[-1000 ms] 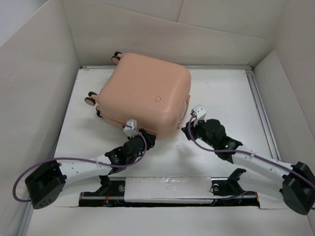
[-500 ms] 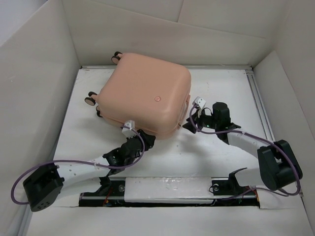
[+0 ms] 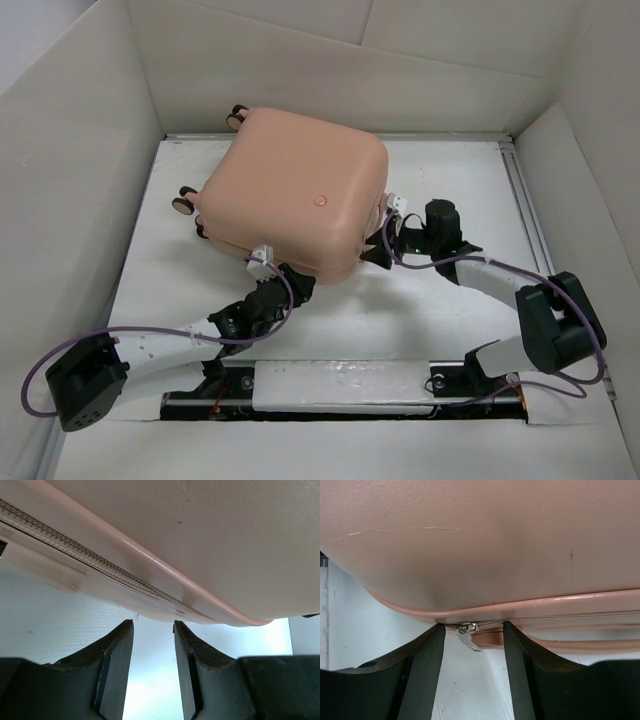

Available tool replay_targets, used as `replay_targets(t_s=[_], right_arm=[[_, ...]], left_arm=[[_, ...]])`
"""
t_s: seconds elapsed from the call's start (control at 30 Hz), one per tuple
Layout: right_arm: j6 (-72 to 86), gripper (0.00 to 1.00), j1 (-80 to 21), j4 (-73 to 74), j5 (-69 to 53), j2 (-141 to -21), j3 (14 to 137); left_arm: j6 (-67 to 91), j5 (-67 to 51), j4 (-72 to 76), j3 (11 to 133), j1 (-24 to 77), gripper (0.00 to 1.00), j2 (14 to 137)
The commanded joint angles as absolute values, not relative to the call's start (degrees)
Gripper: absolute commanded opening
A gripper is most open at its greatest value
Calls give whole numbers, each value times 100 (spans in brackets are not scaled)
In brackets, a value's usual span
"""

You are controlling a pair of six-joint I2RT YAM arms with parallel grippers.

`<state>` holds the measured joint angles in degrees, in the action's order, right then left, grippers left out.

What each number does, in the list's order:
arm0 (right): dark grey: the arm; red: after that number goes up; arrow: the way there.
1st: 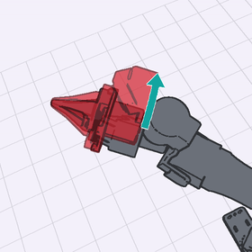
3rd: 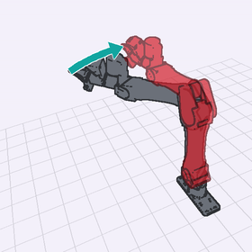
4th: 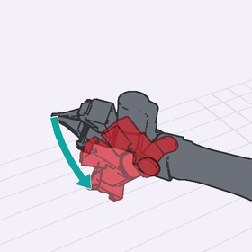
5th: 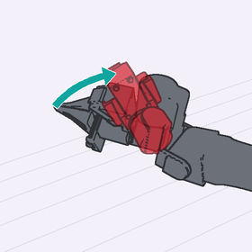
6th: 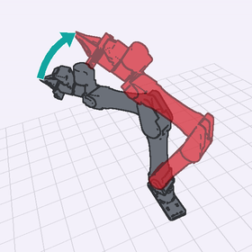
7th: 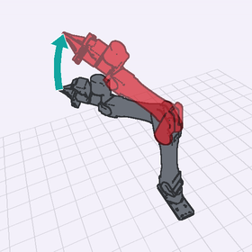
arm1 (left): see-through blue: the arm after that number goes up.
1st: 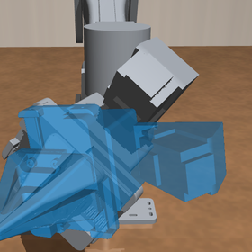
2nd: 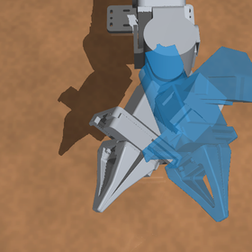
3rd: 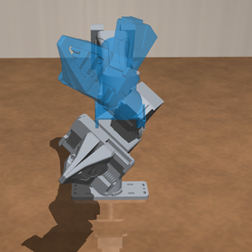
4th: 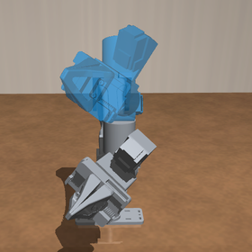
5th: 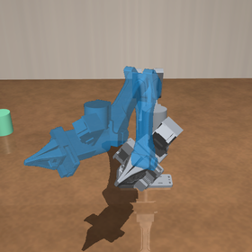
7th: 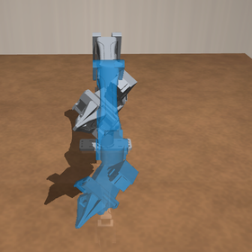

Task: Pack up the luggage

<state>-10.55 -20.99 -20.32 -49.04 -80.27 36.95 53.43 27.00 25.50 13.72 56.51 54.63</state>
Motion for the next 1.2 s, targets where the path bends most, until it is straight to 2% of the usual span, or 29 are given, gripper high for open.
replay_targets(t_s=[0.0,0.17,0.3,0.33,0.5,0.53,0.8,1.17], right_arm=[[-1283,56,-2215,-2198,-5290,-8278,4069],[-1283,54,-2373,-2136,-5292,-8455,4114],[-1020,40,-2478,-2723,-5291,-8507,3719],[-950,33,-2479,-2986,-5291,-8508,3657],[-440,9,-2539,-3795,-5291,-8569,3323],[-370,1,-2540,-3936,-5291,-8569,3270],[-9,0,-2891,-4551,-4800,-8298,2796],[561,0,-4692,-4237,-2629,-7305,2109]], left_arm=[[5282,2698,2698,1336,5634,33,5502],[5282,2751,2698,1336,5634,33,5563],[5282,2804,2760,1389,5634,33,5703],[5282,2804,2760,1450,5634,33,5704],[5229,2856,2812,1556,5634,33,5818],[5229,2909,2812,1556,5634,33,5818],[5177,3084,2812,1740,5634,33,5932],[4782,2497,3155,2003,4887,31,6284]])
